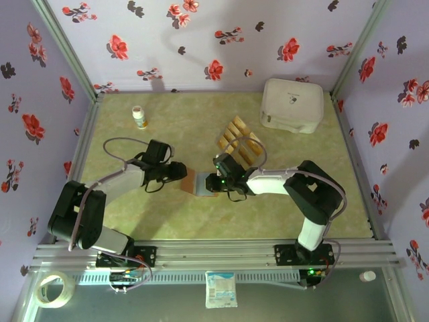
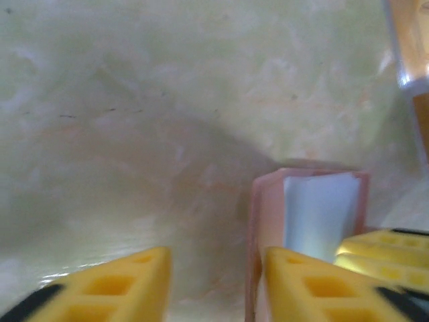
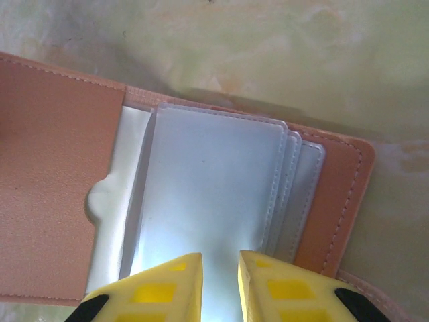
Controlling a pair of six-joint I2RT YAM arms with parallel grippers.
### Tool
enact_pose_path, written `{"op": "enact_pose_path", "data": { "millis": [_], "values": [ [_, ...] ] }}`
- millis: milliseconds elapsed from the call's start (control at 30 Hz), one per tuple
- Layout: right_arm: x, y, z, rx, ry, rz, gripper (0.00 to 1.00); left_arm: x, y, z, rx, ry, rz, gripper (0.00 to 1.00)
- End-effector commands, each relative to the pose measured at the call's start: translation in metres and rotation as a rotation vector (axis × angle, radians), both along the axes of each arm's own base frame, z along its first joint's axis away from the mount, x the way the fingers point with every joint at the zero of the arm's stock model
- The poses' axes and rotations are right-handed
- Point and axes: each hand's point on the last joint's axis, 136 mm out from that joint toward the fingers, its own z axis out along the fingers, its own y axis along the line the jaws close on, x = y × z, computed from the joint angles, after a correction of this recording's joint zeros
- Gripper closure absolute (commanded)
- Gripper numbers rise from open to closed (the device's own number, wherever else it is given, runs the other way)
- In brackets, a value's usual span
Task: Put the credit cards into the card holder
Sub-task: Open the card holder at the bottom-center of the table.
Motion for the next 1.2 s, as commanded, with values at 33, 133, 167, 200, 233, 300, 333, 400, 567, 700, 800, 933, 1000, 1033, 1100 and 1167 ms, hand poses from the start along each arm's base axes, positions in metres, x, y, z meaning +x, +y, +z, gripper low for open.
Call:
{"op": "enact_pose_path", "data": {
  "millis": [33, 133, 167, 200, 233, 300, 333, 400, 567, 700, 800, 933, 1000, 1033, 1100, 1167],
  "values": [
    [-0.003, -0.013, -0.02, -0.048, 0.031, -0.022, 0.79, -0.004, 0.013, -0.005, 0.152, -0.001, -0.028, 0.45],
    [-0.003, -0.013, -0.021, -0.05, 0.034, -0.024, 0.79, -0.008, 0.02, -0.013, 0.25, 0.012, -0.038, 0.44],
    [-0.004, -0.014, -0.022, -0.052, 0.035, -0.024, 0.79, -0.01, 0.024, -0.017, 0.286, 0.022, -0.038, 0.43],
    [-0.004, -0.014, -0.021, -0.052, 0.036, -0.025, 0.79, -0.011, 0.028, -0.021, 0.322, 0.028, -0.036, 0.43],
    [-0.004, -0.015, -0.02, -0.052, 0.035, -0.027, 0.79, -0.013, 0.031, -0.024, 0.348, 0.034, -0.035, 0.43],
    [-0.006, -0.018, -0.02, -0.054, 0.034, -0.03, 0.79, -0.014, 0.035, -0.032, 0.379, 0.046, -0.03, 0.43],
    [-0.007, -0.019, -0.019, -0.053, 0.033, -0.031, 0.79, -0.015, 0.038, -0.036, 0.393, 0.052, -0.025, 0.43],
    [-0.008, -0.022, -0.018, -0.056, 0.031, -0.034, 0.79, -0.017, 0.04, -0.042, 0.404, 0.06, -0.019, 0.43],
    [-0.009, -0.024, -0.018, -0.062, 0.032, -0.034, 0.79, -0.019, 0.04, -0.05, 0.41, 0.071, -0.018, 0.43],
    [-0.007, -0.024, -0.013, -0.061, 0.026, -0.038, 0.78, -0.018, 0.039, -0.052, 0.411, 0.069, -0.022, 0.43],
    [-0.004, -0.022, -0.005, -0.048, 0.015, -0.039, 0.75, -0.016, 0.035, -0.046, 0.402, 0.056, -0.029, 0.43],
    [0.003, -0.016, 0.015, -0.025, -0.014, -0.029, 0.68, -0.009, 0.027, -0.025, 0.379, 0.016, -0.041, 0.4],
    [0.005, -0.011, 0.028, -0.014, -0.033, -0.014, 0.66, -0.004, 0.023, -0.01, 0.359, -0.016, -0.041, 0.37],
    [0.006, -0.011, 0.033, -0.012, -0.04, -0.01, 0.65, -0.002, 0.021, -0.003, 0.352, -0.027, -0.04, 0.34],
    [0.008, -0.01, 0.043, -0.008, -0.056, -0.004, 0.64, 0.002, 0.018, 0.014, 0.327, -0.061, -0.032, 0.28],
    [0.009, -0.011, 0.051, -0.007, -0.072, -0.002, 0.64, 0.005, 0.015, 0.029, 0.297, -0.087, -0.026, 0.16]
  ]
}}
